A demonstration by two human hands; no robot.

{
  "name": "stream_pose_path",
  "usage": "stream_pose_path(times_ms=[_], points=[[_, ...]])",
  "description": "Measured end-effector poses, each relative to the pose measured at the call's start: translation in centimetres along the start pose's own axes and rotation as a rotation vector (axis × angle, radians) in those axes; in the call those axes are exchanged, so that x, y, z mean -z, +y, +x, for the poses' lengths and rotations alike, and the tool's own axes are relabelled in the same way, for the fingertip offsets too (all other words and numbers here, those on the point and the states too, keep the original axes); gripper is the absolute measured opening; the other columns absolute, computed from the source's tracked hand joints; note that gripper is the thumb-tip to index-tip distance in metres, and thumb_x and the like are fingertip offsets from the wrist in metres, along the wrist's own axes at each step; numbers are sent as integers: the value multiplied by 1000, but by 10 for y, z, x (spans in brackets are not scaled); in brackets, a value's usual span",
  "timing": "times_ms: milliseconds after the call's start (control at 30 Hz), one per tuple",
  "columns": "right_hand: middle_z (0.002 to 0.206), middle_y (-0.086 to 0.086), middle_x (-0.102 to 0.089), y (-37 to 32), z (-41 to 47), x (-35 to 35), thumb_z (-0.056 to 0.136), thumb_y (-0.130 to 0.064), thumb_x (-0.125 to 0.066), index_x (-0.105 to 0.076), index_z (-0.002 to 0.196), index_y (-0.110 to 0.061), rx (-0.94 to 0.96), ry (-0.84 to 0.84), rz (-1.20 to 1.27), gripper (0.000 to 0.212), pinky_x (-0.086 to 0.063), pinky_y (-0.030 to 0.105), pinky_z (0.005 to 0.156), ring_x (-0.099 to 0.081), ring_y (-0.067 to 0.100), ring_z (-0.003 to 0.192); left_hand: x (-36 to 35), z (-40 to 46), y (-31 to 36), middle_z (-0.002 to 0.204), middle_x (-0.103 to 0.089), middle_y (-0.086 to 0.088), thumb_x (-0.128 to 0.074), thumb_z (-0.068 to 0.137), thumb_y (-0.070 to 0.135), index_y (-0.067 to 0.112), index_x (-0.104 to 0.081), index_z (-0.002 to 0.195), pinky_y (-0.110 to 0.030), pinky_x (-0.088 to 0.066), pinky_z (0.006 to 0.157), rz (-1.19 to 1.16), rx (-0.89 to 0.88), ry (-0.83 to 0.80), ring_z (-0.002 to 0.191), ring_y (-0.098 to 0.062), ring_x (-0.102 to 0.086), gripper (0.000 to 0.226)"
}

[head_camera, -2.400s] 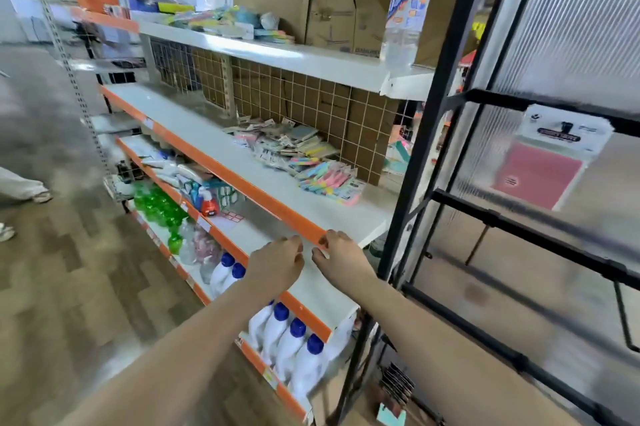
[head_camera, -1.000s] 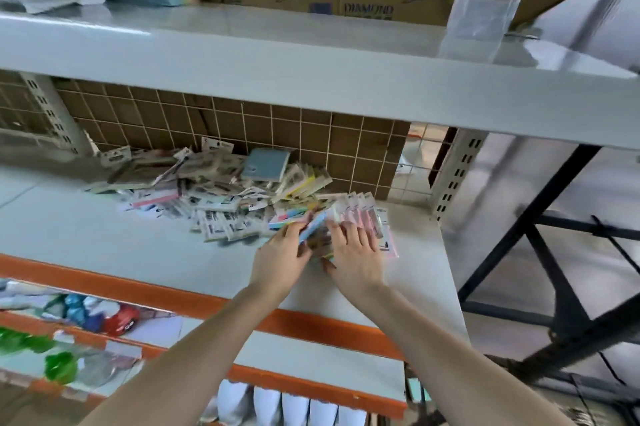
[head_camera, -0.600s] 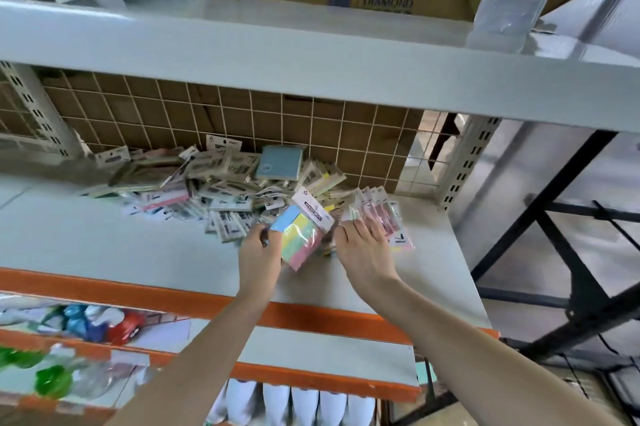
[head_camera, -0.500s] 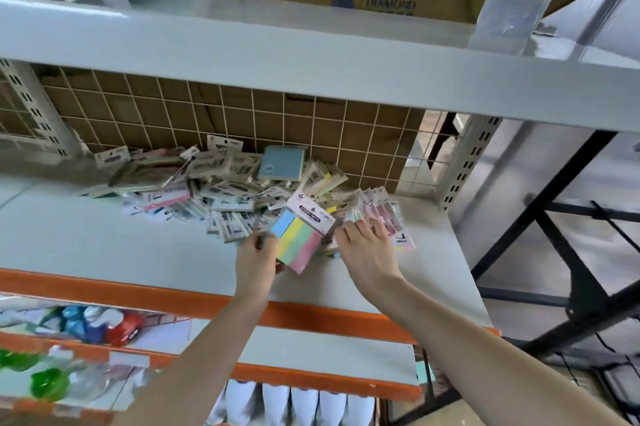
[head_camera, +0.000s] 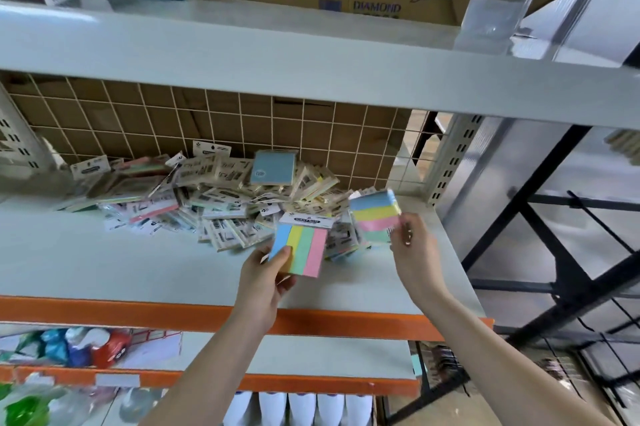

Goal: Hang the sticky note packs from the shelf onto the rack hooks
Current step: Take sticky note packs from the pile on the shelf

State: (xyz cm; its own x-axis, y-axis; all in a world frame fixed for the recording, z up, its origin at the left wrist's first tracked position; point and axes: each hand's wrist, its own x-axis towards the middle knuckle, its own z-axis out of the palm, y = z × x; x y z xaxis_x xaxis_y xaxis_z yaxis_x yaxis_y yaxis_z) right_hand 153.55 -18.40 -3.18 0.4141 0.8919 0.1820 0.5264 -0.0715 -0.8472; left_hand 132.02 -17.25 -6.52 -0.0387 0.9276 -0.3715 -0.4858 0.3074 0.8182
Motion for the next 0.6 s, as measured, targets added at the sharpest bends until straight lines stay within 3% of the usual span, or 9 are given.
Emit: stream_pose_path(times_ms=[133,233,300,400,600], points=[[106,22,-62,-1,-5,9,100,-6,-45,-52,112,5,-317,-5,705,18,-55,27,71,-66,23,81,-13,-4,-10,80,-71,-5,-59,90,5,11,-61,101,-23,-50,49,67,47,-114,60,-11,-64,12],[103,17,-61,3,-17,20,97,1,-44,-45,123,-13,-429,3,1121,29,-58,31,69,-71,27,77,-27,-11,-18,101,-67,-14,-57,89,-1,7,-56,105,-32,-55,56,69,97,-187,77,-22,-67,18],[97,14,-62,7,-25,25,97,4,-38,-46,115,-21,-454,-53,1254,32,-60,34,65,-72,28,73,-38,-15,-23,102,-66,-14,-52,89,-6,7,-57,108,-37,-57,61,32,133,-241,87,-27,-65,24],[95,15,-66,13,-33,34,94,8,-44,-48,114,-17,-467,-79,1136,33,-60,32,62,-72,25,78,-60,-21,-30,102,-70,-11,-52,89,-6,13,-60,111,-45,-58,71,-8,143,-321,94,-30,-66,30],[109,11,-67,35,-49,62,89,9,-55,-55,114,-22,-359,-130,881,40,-57,32,79,-66,27,103,-106,-42,-48,115,-68,-9,-73,73,19,17,-55,122,-51,-53,87,55,38,-457,106,-29,-65,53]])
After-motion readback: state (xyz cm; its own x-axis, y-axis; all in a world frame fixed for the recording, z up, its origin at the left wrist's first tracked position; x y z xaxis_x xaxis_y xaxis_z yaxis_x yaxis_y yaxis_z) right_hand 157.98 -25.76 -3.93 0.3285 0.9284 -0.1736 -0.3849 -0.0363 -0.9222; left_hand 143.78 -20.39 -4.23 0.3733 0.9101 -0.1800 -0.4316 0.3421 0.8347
